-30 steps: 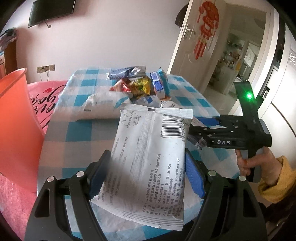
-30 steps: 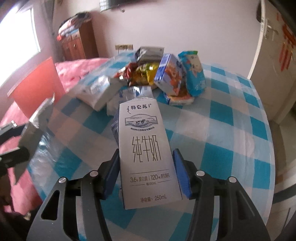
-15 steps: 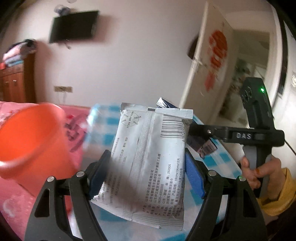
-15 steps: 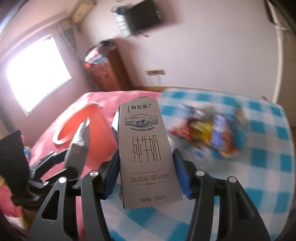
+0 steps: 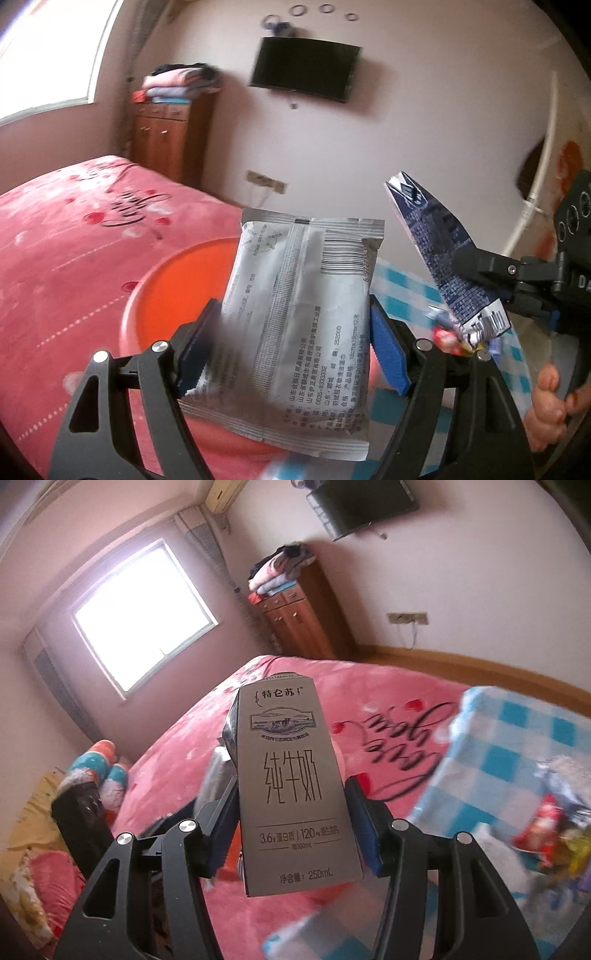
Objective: Collect trash
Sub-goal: 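Carry both items over the orange bucket and open both tools to drop them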
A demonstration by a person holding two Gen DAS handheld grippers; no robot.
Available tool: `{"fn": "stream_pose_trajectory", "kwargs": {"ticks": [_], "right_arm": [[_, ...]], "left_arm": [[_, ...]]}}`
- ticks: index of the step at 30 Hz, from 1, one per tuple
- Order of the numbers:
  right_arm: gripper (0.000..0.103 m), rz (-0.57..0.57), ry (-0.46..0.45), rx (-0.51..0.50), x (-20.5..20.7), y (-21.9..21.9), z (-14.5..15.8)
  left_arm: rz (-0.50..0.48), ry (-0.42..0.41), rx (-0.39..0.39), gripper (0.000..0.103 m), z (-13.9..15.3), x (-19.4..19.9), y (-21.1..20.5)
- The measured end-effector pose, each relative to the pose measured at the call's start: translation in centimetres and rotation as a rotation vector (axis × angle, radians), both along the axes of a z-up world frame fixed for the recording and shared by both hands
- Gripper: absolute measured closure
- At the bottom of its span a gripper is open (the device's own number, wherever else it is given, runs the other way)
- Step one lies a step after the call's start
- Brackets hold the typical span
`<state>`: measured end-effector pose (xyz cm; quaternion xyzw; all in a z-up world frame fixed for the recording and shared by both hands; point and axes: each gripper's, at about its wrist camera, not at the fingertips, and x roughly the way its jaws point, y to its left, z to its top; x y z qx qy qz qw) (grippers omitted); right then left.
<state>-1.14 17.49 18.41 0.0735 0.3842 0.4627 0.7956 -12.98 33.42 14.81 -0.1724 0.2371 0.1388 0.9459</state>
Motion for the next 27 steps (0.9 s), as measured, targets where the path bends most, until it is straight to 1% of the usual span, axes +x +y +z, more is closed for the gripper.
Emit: {"fn": "stream_pose_trajectory", "kwargs": {"ticks": [2,3,5,6,7,8,10,12,13,14,15,19,23,27], "right_arm": [[0.046,0.014,0.044,0.014,0.8,1.0,-0.8],[0.046,0.021,0.060,0.016,1.2,1.7,-1.3],[0.045,0.030,0.082,0.006,1.7,3.0,-2.1],[0.045,0.032,0.097,0.007,1.9,3.3,-2.4],[0.043,0.035,0.113,0.013,2.1,3.6,-2.7],[0.034,0.035,0.122,0.022,2.2,3.8,-2.9],[0.021,0.012,0.120,0.037,2.4,3.5,-3.2],[0.021,-0.005,0.116,0.064,2.5,2.5,-3.2],[0.020,-0.023,0.107,0.069,2.4,1.8,-3.1],[0.016,-0.046,0.093,0.065,2.3,1.2,-3.1],[0.014,-0.070,0.079,0.059,2.1,0.4,-3.0],[0.014,-0.158,0.004,0.054,0.8,-2.8,-3.0],[0.012,-0.220,-0.067,0.032,-0.8,-5.2,-3.9],[0.010,-0.250,-0.119,0.015,-2.7,-7.0,-5.0]], "left_arm": [[0.015,0.007,-0.009,0.026,-0.4,0.7,0.6],[0.027,0.012,-0.002,0.026,-0.5,0.8,0.6],[0.056,0.024,0.008,0.026,-1.0,1.0,0.7],[0.056,0.024,-0.001,0.025,-1.2,0.9,0.8],[0.060,0.024,-0.010,0.020,-1.3,0.7,1.0],[0.075,0.029,-0.021,0.018,-1.6,0.7,1.2],[0.086,0.035,-0.032,0.014,-1.8,0.6,1.5],[0.100,0.032,-0.041,0.011,-2.0,0.3,1.7],[0.102,0.023,-0.046,0.010,-2.1,0.1,1.9],[0.105,0.002,-0.051,0.010,-2.1,-0.3,1.9],[0.109,-0.009,-0.051,0.010,-2.1,-0.5,2.0],[0.127,-0.078,-0.039,0.008,-2.0,-1.7,1.8],[0.104,-0.121,-0.001,0.007,-1.9,-2.5,0.6],[0.055,-0.151,0.015,0.007,-1.6,-2.9,-0.7]]}}
